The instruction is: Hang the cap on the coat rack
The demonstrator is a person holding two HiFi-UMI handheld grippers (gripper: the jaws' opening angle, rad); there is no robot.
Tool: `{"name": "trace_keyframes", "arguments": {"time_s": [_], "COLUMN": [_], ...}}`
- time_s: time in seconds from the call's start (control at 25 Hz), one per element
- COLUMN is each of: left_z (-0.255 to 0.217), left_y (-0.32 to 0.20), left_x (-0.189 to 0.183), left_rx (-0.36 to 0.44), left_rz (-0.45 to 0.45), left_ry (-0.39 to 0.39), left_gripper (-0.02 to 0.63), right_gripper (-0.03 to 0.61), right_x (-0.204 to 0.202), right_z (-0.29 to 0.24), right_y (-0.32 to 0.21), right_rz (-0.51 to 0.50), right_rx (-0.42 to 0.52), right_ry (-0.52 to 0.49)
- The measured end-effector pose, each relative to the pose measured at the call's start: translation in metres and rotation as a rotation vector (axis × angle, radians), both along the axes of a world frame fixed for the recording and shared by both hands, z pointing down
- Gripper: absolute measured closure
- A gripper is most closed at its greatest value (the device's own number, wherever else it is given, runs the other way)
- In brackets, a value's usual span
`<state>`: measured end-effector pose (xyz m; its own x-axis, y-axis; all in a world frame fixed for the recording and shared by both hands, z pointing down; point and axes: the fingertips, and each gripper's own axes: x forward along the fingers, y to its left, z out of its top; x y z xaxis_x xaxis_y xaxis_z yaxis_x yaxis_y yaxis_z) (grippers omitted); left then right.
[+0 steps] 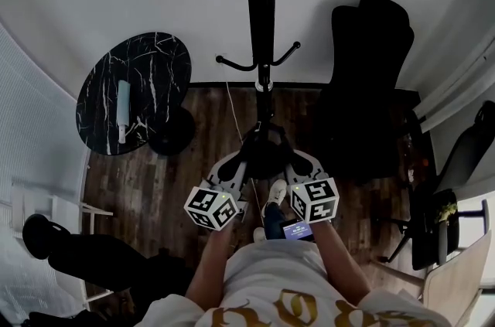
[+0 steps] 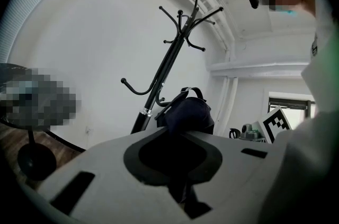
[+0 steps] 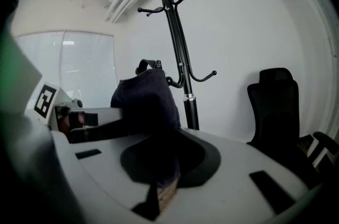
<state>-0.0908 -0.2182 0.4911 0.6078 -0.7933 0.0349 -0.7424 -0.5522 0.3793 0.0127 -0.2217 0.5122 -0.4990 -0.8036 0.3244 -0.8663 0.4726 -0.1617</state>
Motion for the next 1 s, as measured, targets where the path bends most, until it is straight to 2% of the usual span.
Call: {"name": "trace_keyframes", "arguments": {"time_s": [0.44,1.0], "left_z": [0.008,0.019], "left_y": [-0.022,-0.045], "left_x": [-0.007,0.007], "left_rx": [-0.022,-0.046], "left_rz": [0.008,0.048], "left_ry": [-0.010,-0.017], "left_gripper": [0.589,0.589], "right_gripper": [0.551,0.551], "right_x": [-0.007,0.006], "right_z": [0.008,0.020], "right_y": [-0.025,-0.051], "right_rz": [0.004,0.021], "right_rx": [-0.031,-0.053], "right_ry": [-0.009,0.004]}}
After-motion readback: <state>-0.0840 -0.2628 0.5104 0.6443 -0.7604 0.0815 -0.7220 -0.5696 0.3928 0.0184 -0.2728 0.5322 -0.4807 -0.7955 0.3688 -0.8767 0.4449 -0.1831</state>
